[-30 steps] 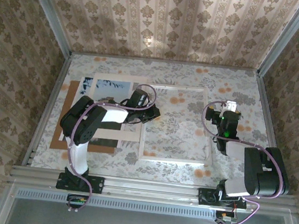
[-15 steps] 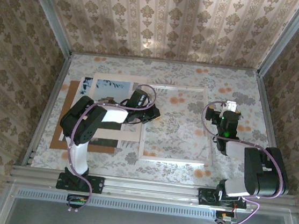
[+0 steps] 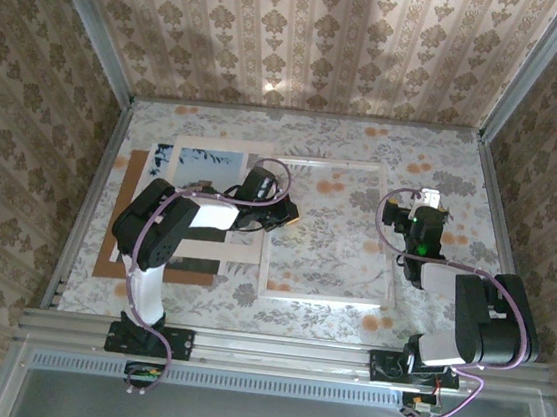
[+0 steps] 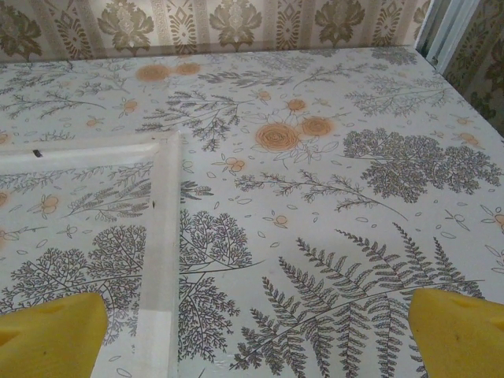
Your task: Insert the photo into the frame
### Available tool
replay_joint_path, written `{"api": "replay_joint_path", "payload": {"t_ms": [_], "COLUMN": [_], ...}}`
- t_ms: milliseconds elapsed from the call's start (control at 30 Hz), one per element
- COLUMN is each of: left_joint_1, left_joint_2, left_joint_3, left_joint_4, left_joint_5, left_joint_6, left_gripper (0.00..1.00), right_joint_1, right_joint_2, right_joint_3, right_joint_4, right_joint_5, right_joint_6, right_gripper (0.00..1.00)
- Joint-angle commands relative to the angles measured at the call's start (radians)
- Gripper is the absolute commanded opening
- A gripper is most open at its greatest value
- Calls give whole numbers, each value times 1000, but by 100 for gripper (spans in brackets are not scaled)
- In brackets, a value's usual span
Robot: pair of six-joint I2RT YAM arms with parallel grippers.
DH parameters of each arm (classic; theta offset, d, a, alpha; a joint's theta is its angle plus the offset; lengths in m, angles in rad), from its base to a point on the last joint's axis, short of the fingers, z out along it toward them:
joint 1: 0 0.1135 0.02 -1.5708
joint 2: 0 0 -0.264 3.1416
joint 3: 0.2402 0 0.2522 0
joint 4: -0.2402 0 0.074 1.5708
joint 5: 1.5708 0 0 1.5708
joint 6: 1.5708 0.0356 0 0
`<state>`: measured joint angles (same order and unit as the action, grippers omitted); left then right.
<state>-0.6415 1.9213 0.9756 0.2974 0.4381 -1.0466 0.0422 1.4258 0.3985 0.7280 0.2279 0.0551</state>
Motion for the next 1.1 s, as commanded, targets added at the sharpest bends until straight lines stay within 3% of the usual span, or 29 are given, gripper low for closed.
{"api": "replay_joint_path", "payload": {"t_ms": [0, 1067], "left_joint_1": [-3, 3], "left_joint_2": [-33, -23], "left_joint_3": [-13, 1], "left_joint_4": [-33, -57], "left_joint_5": [27, 40], "left_joint_6": [6, 51], "left_gripper": [0, 0], "right_joint_1": [5, 5], "right_joint_2": [-18, -18], "right_joint_3": [26, 30], "right_joint_4": [-8, -19], "right_joint_5": [-15, -24], "right_joint_6": [-6, -6], "right_gripper": [100, 100]}}
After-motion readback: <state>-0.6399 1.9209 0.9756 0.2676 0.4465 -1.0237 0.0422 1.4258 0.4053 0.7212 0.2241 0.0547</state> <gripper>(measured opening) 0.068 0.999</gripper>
